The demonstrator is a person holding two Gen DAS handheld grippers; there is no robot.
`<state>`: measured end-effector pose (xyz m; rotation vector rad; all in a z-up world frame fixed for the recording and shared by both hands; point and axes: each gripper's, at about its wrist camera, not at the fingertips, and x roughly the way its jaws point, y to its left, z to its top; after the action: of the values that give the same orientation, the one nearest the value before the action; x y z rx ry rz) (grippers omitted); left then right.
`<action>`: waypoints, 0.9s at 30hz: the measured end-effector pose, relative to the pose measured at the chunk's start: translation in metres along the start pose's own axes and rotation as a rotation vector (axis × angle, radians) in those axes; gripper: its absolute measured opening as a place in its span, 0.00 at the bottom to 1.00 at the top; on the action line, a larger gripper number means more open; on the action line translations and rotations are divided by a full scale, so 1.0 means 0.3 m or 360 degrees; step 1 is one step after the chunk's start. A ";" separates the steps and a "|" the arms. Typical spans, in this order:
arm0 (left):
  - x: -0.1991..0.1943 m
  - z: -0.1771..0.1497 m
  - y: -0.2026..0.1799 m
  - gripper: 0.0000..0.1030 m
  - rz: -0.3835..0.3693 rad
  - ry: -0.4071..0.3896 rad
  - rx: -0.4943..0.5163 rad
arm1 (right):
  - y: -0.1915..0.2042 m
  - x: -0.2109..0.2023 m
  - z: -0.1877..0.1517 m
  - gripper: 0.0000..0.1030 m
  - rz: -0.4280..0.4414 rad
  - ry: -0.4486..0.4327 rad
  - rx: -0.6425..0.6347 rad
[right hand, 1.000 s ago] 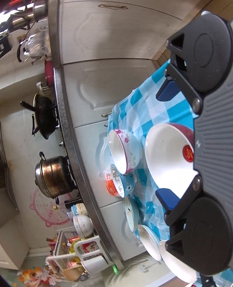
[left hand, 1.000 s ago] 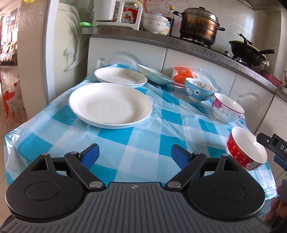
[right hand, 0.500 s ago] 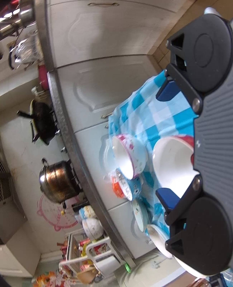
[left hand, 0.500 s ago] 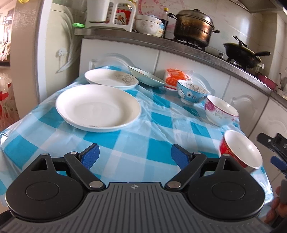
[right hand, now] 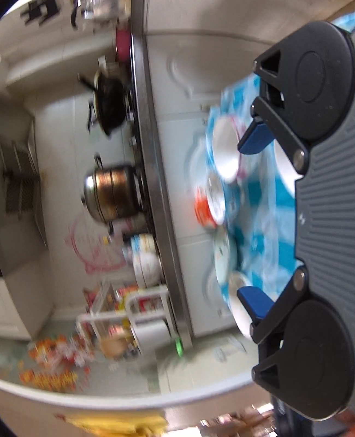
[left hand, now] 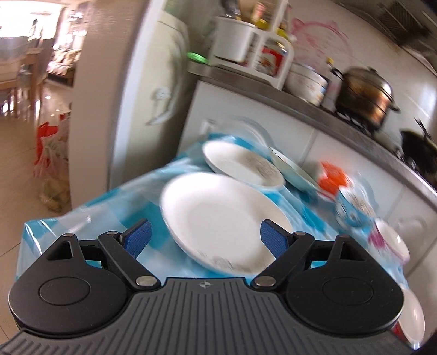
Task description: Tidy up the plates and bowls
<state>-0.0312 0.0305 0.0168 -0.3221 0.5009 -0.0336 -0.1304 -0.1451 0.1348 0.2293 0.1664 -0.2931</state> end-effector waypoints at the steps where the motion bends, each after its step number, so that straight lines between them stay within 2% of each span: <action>1: 0.014 0.013 0.009 1.00 0.0016 -0.0012 -0.0015 | 0.023 0.018 -0.002 0.99 0.0041 0.0021 -0.0010; 7: 0.106 0.039 0.062 1.00 0.0101 -0.0038 -0.0093 | 0.139 0.155 -0.020 0.99 0.0259 0.0165 -0.0015; 12: 0.175 0.043 0.121 0.94 0.0134 -0.0002 -0.0156 | 0.188 0.297 -0.058 0.96 0.0365 0.0322 0.0058; 13: 0.187 0.045 0.129 0.91 0.0135 0.0007 -0.0166 | 0.196 0.325 -0.068 0.95 0.0386 0.0355 0.0073; 17: 0.216 0.040 0.151 0.78 0.0120 0.0046 -0.0186 | 0.224 0.400 -0.107 0.94 0.0427 0.0441 0.0113; 27: 0.258 0.029 0.127 0.74 0.0122 0.0040 -0.0052 | 0.233 0.531 -0.162 0.94 0.0459 0.0600 0.0262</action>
<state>0.0390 0.0607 -0.0242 -0.3346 0.5391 0.0453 0.0350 -0.1105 0.0710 0.4668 0.4779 0.0267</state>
